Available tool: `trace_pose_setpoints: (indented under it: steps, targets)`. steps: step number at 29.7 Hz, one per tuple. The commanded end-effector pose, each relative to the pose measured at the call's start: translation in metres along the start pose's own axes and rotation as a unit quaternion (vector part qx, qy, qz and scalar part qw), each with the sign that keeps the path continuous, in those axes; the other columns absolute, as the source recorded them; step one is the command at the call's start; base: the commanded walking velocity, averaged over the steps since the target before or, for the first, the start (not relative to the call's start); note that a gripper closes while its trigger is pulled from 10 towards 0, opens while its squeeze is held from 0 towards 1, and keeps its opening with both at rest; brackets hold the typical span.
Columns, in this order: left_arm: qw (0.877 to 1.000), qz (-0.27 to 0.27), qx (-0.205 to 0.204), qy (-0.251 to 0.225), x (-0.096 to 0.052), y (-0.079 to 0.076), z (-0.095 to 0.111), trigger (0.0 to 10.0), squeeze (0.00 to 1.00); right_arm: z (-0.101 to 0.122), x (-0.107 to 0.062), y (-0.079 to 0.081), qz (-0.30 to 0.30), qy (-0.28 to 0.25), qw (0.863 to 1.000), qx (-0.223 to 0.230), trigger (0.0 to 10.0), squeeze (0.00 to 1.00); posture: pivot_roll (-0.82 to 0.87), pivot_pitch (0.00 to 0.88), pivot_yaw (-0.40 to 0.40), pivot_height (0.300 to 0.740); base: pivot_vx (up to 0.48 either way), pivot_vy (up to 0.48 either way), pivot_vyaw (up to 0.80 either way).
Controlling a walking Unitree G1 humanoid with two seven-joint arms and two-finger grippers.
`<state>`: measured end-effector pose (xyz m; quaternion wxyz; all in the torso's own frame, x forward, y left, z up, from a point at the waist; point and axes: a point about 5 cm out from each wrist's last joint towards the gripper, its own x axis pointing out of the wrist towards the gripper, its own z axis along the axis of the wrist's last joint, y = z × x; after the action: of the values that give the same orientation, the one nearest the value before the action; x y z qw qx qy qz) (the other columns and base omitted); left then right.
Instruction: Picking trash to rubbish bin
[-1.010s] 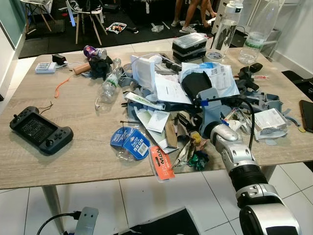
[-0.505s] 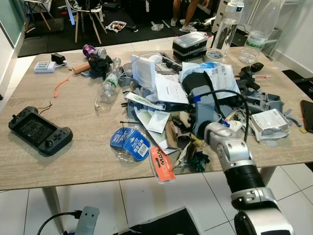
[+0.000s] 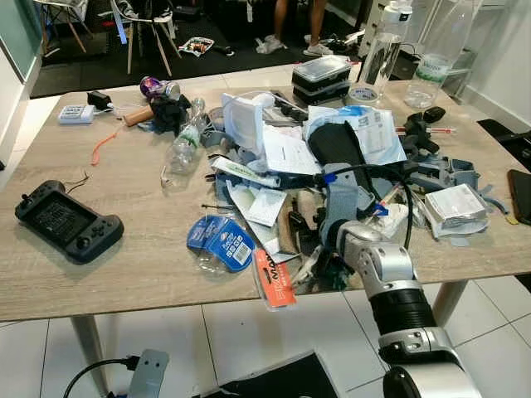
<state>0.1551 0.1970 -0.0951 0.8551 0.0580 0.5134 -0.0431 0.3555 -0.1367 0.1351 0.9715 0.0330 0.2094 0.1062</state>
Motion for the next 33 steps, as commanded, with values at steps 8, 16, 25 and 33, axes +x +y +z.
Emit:
trace_pose_setpoints:
  steps: [8,16,25,33]
  targets:
    - [1.0,-0.007,0.009,0.022,-0.001,-0.002,-0.012,10.0,0.0,-0.017,0.0,-0.012,-0.038,0.03,0.999,0.021,0.0,0.0,-0.04,0.093,0.014,0.74,0.0,0.0,0.0]
    - [1.0,-0.006,0.009,0.021,-0.001,-0.001,-0.01,10.0,0.0,0.003,-0.001,-0.02,-0.069,-0.034,0.997,0.015,0.0,0.0,-0.04,0.088,0.017,0.74,0.0,0.0,0.0]
    - [1.0,-0.003,0.005,0.019,-0.001,-0.001,-0.01,10.0,0.0,0.073,-0.022,-0.021,-0.071,-0.248,0.965,0.038,8.2,0.0,-0.04,0.084,0.018,0.74,0.0,0.0,0.0]
    - [1.0,0.008,-0.019,0.016,-0.001,-0.001,-0.01,10.0,0.0,0.095,-0.036,0.0,0.031,-0.335,0.94,0.062,10.0,0.0,-0.05,0.081,0.018,0.74,0.0,0.0,0.0]
